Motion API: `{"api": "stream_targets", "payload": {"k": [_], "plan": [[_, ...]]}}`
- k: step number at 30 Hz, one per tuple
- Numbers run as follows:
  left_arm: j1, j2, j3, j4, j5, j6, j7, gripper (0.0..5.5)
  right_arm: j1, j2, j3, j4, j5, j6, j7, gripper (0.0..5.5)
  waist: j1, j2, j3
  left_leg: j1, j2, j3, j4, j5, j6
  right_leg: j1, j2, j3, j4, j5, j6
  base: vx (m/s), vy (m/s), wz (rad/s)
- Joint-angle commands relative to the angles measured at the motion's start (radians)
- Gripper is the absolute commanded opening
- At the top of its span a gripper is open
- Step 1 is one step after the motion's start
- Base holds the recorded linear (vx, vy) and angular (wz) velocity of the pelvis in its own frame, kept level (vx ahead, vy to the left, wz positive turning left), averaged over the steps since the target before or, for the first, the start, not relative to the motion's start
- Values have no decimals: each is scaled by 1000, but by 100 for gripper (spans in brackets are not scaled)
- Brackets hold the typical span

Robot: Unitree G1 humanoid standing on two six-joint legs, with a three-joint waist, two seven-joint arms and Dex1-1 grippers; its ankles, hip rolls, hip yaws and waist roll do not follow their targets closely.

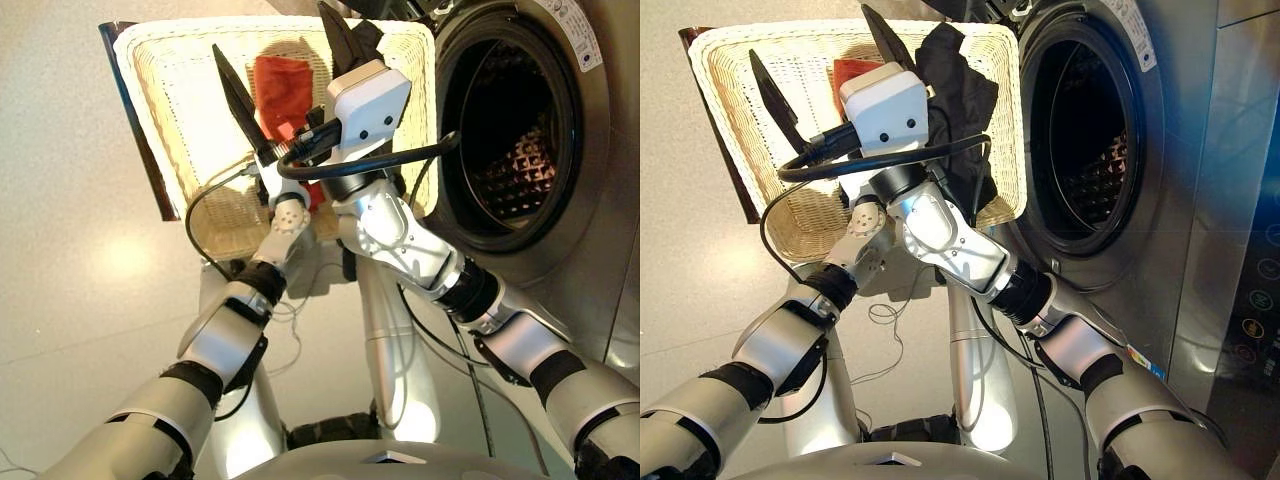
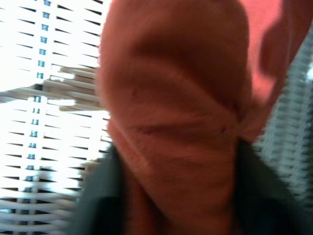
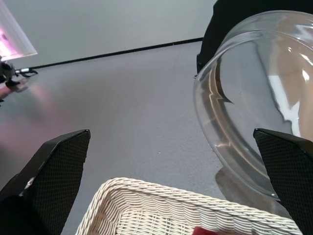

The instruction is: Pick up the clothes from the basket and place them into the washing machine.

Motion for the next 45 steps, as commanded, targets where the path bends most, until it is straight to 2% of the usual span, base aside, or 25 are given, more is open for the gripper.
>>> {"api": "stream_targets", "payload": {"k": [1, 7, 8, 12, 16, 17, 18, 20, 24, 25, 27, 31, 32, 33, 37, 41, 45], "plan": [[-111, -46, -8, 186, -27, 70, -21, 0, -26, 37, -11, -97, 11, -59, 13, 550, -51, 17, 10, 36, 7, -5, 123, -122, -40, -44, 9, 9, 16, 27, 18, 0, 0, 0], [-108, -56, -6, 175, -15, 63, -7, 0, -23, 19, -14, -90, 4, -58, 6, 550, -49, 20, 10, 54, 3, 7, 93, -112, -38, -25, 3, 13, -13, 42, 21, 0, 0, 0], [-106, -57, -17, 161, 31, 55, 12, 0, -19, 8, -19, -82, -1, -60, 4, 550, -48, 21, 10, 70, -2, 14, 66, -103, -38, -7, -3, 10, -41, 56, 22, 0, 0, 0], [-80, -69, -19, 135, 61, 41, 35, 0, -2, -8, -28, -70, 12, -66, 7, 550, -46, 22, 10, 109, -12, 27, 6, -81, -38, 33, -6, 10, -95, 80, 31, 0, 0, 0], [-8, -66, -50, 35, 109, 10, 41, 0, 53, -58, -53, -60, 50, -71, 35, 550, -39, 30, 10, 189, -31, 40, -87, -48, -36, 112, -14, 8, -181, 115, 47, 0, 0, 0], [20, -57, -67, -37, 134, -3, 46, 0, 73, -90, -80, -53, 57, -70, 43, 550, -37, 31, 10, 202, -45, 50, -135, -1, -28, 127, -17, 10, -231, 162, 52, -50, 17, 70], [21, -58, -68, -38, 134, -3, 47, 0, 74, -90, -80, -53, 57, -70, 43, 550, -36, 31, 10, 204, -46, 50, -136, -1, -28, 129, -17, 11, -232, 162, 52, -50, 13, 89], [97, -20, -103, -159, 203, -18, 35, 0, 137, -141, -124, -64, 47, -73, 58, 550, -23, 38, 10, 276, -59, 51, -186, 7, -18, 201, -25, 7, -277, 173, 61, 60, 16, 54], [210, 60, -139, -326, 297, -33, 8, 0, 240, -194, -179, -91, 70, -80, 98, 550, -4, 56, 10, 369, -82, 47, -244, 17, -9, 304, -43, -3, -334, 184, 68, 52, 7, 66], [211, 60, -139, -327, 297, -32, 8, 0, 241, -194, -179, -91, 70, -80, 98, 550, -4, 55, 10, 370, -82, 48, -245, 18, -9, 305, -43, -4, -335, 184, 68, 0, 0, 0], [288, 116, -149, -438, 352, -38, -19, 0, 317, -221, -214, -119, 102, -86, 129, 550, 11, 68, 10, 439, -102, 44, -291, 28, -4, 379, -56, -12, -377, 193, 73, 73, 17, 108], [365, 167, -141, -557, 364, -55, -53, 0, 371, -237, -251, -151, 111, -84, 153, 550, 30, 83, 10, 512, -118, 40, -335, 37, 3, 459, -72, -25, -422, 201, 78, 83, 15, 168], [412, 228, -122, -676, 367, -68, -83, 0, 401, -256, -278, -170, 117, -79, 168, 550, 43, 96, 10, 555, -129, 41, -362, 41, 6, 500, -81, -32, -447, 208, 84, 73, 30, 203], [413, 228, -122, -677, 367, -68, -83, 0, 402, -256, -278, -170, 117, -79, 168, 550, 43, 95, 10, 556, -129, 41, -363, 41, 6, 501, -81, -32, -447, 208, 84, 66, 30, 144], [458, 309, -103, -819, 401, -84, -118, 0, 427, -257, -292, -174, 175, -74, 205, 550, 64, 112, 10, 629, -144, 37, -409, 56, 5, 585, -98, -43, -505, 224, 91, 0, 0, 0], [497, 421, -74, -987, 446, -97, -164, 0, 430, -301, -292, -202, 284, -53, 261, 550, 83, 108, 10, 701, -156, 36, -454, 64, 5, 670, -108, -52, -578, 247, 102, 0, 0, 0], [496, 471, -90, -1084, 429, -119, -215, 0, 404, -329, -274, -224, 358, -46, 309, 550, 96, 102, 10, 731, -157, 32, -451, 60, 6, 722, -118, -56, -603, 251, 103, 0, 0, 0]]}}
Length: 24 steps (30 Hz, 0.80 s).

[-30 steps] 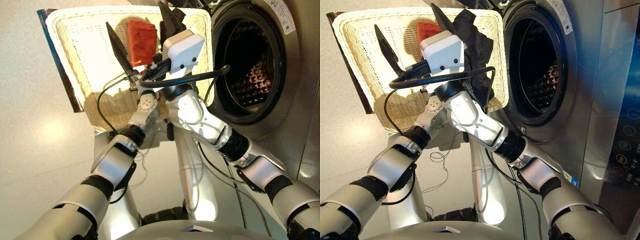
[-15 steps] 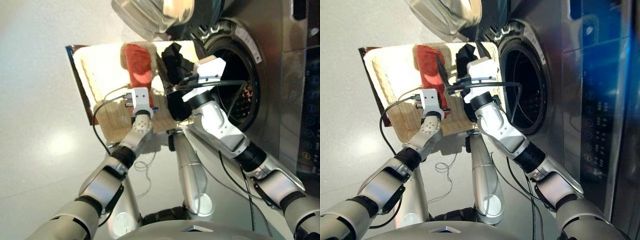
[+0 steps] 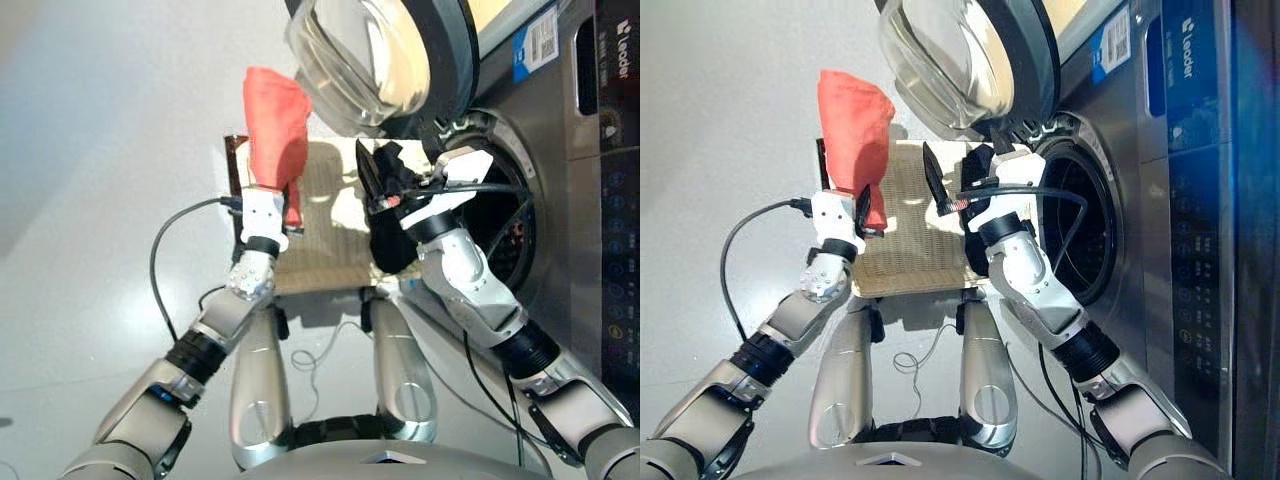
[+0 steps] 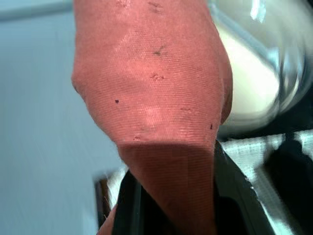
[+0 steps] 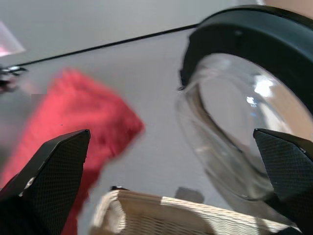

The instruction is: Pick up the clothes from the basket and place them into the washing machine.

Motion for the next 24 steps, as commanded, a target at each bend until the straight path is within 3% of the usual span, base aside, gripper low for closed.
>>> {"api": "stream_targets", "payload": {"k": [1, 8, 24], "plan": [[-32, 7, -33, -164, 39, -99, -60, 0, -66, -29, -42, -136, 79, -45, 63, 550, 2, -8, -12, 69, -29, 11, 26, -50, -45, -10, -10, 24, -52, 114, 37, 0, 0, 0], [-70, 52, -78, -204, -8, -112, -106, 0, -184, -88, 43, -147, 162, -11, 97, 550, 19, -21, -24, 91, -34, 11, 21, -49, -44, 14, -17, 27, -62, 117, 37, 0, 0, 0], [-134, 49, -135, -194, -5, -110, -104, 0, -371, -50, 152, -63, 183, 17, 90, 550, 33, -18, -31, 79, -22, 8, 43, -46, -48, 13, -16, 34, -57, 111, 29, 0, 0, 0]]}}
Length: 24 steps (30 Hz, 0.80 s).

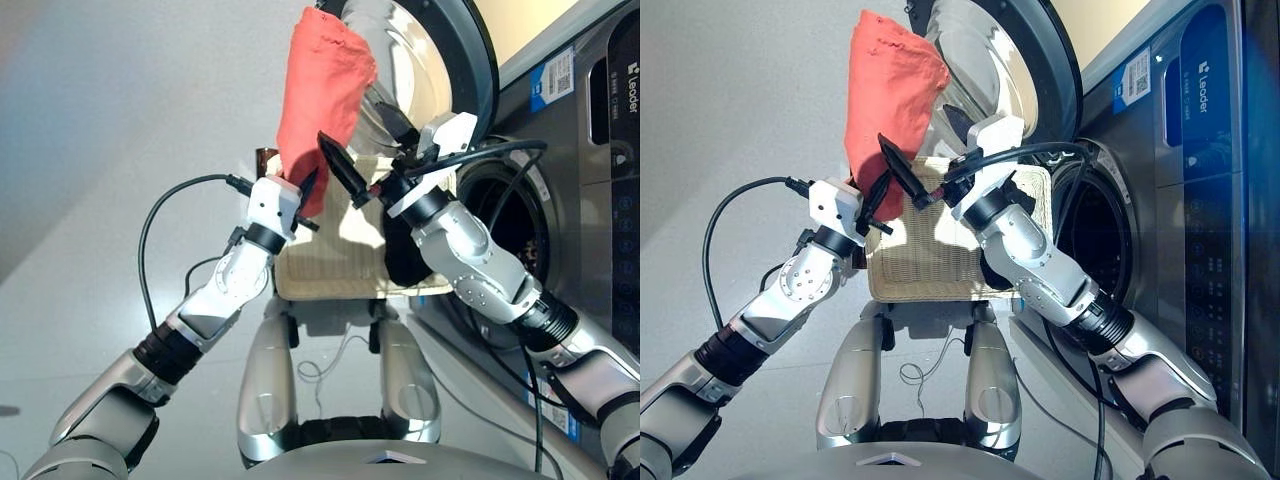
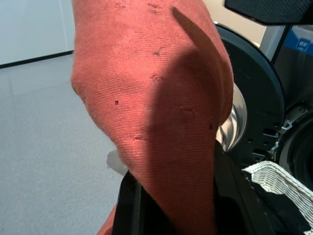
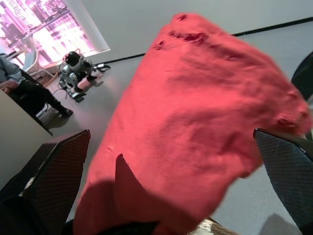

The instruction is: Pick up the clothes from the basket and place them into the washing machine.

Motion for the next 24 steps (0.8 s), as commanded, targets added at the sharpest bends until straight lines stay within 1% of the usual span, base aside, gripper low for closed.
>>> {"api": "stream_targets", "payload": {"k": [1, 6, 10, 16, 24], "plan": [[-47, 3, -14, -135, 21, -101, -5, 0, -105, 10, -21, -55, 12, -30, 6, 550, 11, -19, -31, 44, -13, 21, 54, -50, -53, -57, -9, 56, 5, 84, 24, 0, 0, 0], [-81, 4, -38, -144, 47, -100, 9, 0, -131, 26, 1, -16, 26, -24, -8, 550, 11, -15, -31, 36, -12, 20, 68, -53, -51, -63, -11, 58, 10, 83, 22, 0, 0, 0], [-100, -4, -53, -144, 46, -101, 6, 0, -138, 34, 10, -4, 29, -20, -9, 550, 11, -15, -32, 32, -12, 19, 72, -54, -51, -66, -13, 60, 12, 82, 23, 0, 0, 0], [-127, -11, -82, -145, 29, -105, -13, 0, -185, 57, 34, 40, 22, -13, -17, 550, 14, -16, -32, 29, -12, 19, 78, -56, -50, -66, -12, 62, 15, 81, 23, 0, 0, 0], [-146, -4, -92, -155, 61, -107, 13, 0, -213, 99, 47, 109, 27, -13, -42, 550, 19, -15, -32, 28, -12, 18, 78, -56, -50, -66, -15, 61, 12, 82, 22, 0, 0, 0]]}}
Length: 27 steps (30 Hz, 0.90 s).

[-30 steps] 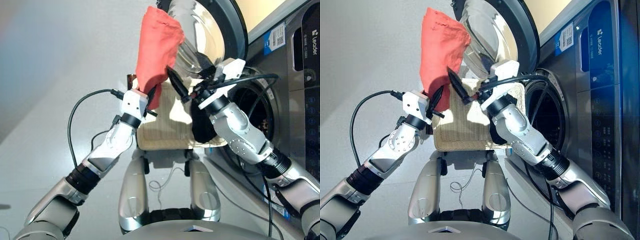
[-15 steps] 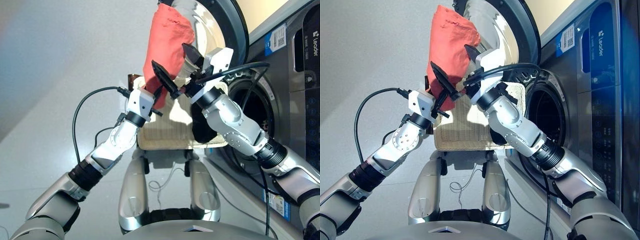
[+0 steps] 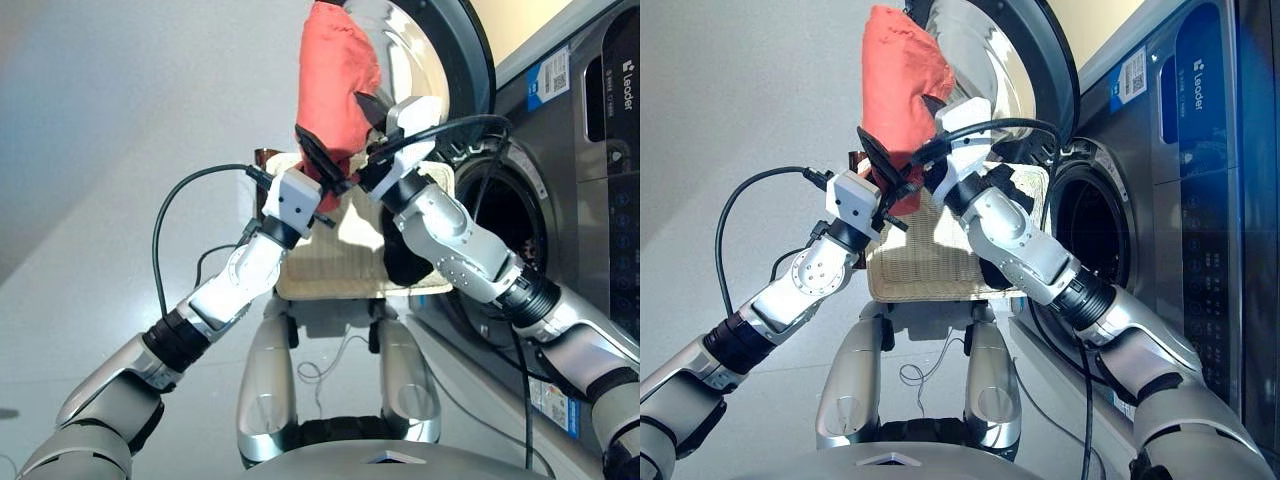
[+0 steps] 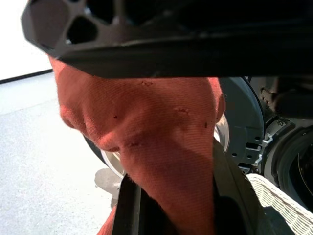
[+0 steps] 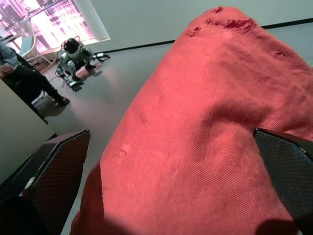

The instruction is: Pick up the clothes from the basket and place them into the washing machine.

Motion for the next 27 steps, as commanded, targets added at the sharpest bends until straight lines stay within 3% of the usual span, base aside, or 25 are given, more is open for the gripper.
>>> {"api": "stream_targets", "payload": {"k": [1, 9, 10, 11, 13, 14, 27], "plan": [[-74, 1, -33, -159, 68, -108, 12, 0, -102, 18, -7, -36, 25, -33, -15, 550, 18, -15, -31, 25, -12, 19, 73, -56, -51, -68, -16, 61, 7, 80, 22, 0, 0, 0], [-112, 8, -63, -166, 98, -110, 30, 0, -138, 57, 6, 41, 19, -29, -40, 550, 23, -13, -31, 21, -13, 19, 79, -59, -49, -73, -19, 63, 10, 83, 23, 0, 0, 0], [-115, 7, -67, -164, 102, -110, 31, 0, -145, 62, 6, 53, 18, -29, -42, 483, 24, -12, -31, 20, -13, 19, 80, -59, -49, -73, -19, 63, 10, 83, 22, 0, 0, 0], [-122, 9, -70, -165, 108, -109, 37, 0, -153, 71, 5, 64, 12, -30, -48, 274, 25, -11, -31, 21, -13, 20, 80, -60, -49, -73, -20, 65, 9, 84, 22, 0, 0, 0], [-126, 10, -70, -166, 111, -108, 40, 0, -155, 71, 5, 65, 5, -29, -51, 157, 24, -11, -31, 21, -14, 20, 80, -59, -49, -74, -20, 65, 9, 84, 22, 0, 0, 0], [-131, 13, -72, -168, 118, -107, 45, 0, -155, 67, 4, 59, -9, -28, -56, 0, 24, -12, -30, 20, -13, 21, 80, -59, -49, -76, -20, 66, 10, 84, 22, 0, 0, 0], [-123, 3, -65, -148, 157, -102, 74, 0, -58, 30, -87, -4, -224, -48, -115, 0, 12, -11, -25, 11, -14, 19, 92, -62, -45, -79, -19, 68, 16, 81, 23, 0, 0, 0]]}}
